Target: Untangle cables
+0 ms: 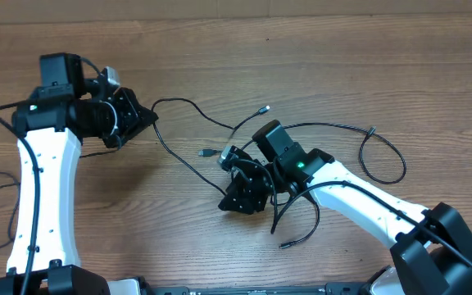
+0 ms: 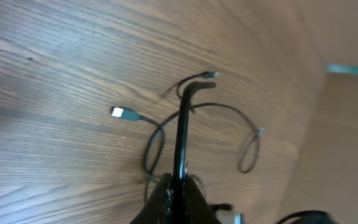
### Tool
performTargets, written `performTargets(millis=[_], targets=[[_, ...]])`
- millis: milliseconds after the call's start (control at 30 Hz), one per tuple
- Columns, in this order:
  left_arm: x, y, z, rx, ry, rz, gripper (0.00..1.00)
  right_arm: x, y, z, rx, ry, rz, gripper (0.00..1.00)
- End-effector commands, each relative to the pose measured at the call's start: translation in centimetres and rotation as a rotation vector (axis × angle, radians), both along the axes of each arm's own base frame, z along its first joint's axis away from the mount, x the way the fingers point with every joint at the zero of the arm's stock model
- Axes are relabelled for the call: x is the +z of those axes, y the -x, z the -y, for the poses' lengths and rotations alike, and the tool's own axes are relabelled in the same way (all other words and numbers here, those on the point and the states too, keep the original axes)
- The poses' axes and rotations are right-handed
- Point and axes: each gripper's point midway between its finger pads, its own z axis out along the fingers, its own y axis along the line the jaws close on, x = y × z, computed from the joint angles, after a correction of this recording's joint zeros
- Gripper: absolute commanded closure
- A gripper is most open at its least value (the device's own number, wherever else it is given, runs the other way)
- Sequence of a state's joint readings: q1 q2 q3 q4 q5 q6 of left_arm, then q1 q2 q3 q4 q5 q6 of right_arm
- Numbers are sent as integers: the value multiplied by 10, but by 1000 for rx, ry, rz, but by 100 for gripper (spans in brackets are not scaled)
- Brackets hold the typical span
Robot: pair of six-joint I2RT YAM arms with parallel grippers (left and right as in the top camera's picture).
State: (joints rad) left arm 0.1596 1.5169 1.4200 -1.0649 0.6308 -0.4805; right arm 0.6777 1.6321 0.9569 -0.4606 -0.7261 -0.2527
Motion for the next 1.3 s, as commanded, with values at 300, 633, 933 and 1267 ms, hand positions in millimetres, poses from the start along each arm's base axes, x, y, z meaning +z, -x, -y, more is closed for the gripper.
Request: performTargets(millis=[300, 633, 933, 1267], targets=[[-3, -7, -60, 136, -76, 25, 96, 64, 43, -23, 110, -237, -295, 96], [-3, -7, -56, 126, -70, 24, 96, 19, -24, -12, -156, 32, 42, 28], [-4, -3, -55, 125, -65, 5, 96, -6, -11, -38, -87, 29, 48, 6], [-7, 2, -55, 128, -69, -22, 96, -26, -4, -57, -102, 40, -19, 96]])
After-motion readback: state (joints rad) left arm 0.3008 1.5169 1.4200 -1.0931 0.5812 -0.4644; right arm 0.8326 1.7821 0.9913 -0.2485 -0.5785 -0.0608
